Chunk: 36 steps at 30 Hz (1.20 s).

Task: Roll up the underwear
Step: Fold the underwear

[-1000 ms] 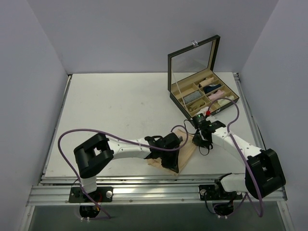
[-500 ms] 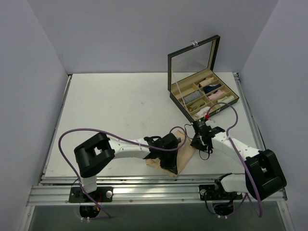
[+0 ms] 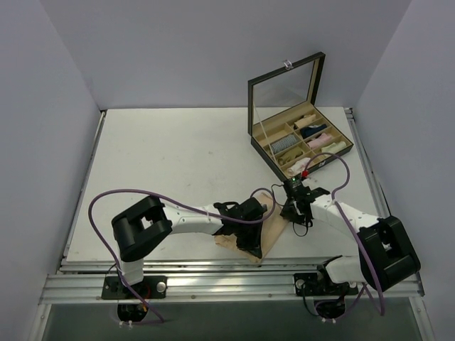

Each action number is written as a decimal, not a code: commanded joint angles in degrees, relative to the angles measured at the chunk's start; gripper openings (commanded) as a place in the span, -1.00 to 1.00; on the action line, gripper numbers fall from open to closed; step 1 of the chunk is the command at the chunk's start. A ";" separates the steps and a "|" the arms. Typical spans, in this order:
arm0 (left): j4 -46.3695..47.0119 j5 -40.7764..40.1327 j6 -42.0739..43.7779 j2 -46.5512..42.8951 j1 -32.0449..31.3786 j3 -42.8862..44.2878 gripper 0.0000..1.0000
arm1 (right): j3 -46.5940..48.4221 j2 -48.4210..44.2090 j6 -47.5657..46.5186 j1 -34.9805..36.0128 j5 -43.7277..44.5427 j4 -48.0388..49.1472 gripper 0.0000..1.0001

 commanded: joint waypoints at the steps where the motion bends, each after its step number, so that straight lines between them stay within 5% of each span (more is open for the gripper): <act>1: 1.96 1.14 0.50 -0.26 0.19 1.22 -0.95 | 0.63 2.74 0.68 -0.04 3.79 -1.63 -0.48; 12: 1.87 1.05 0.59 -1.75 1.07 0.17 -0.95 | 1.60 7.31 2.53 0.23 2.74 0.74 -1.00; 18: 1.52 0.97 0.33 -3.33 2.03 -0.62 -0.95 | 2.91 5.83 2.09 0.14 3.87 -1.27 -1.00; 36: 5.89 10.28 -0.28 -9.22 5.46 -0.62 -0.95 | 20.74 -1.93 -3.09 0.31 12.22 -29.39 -1.00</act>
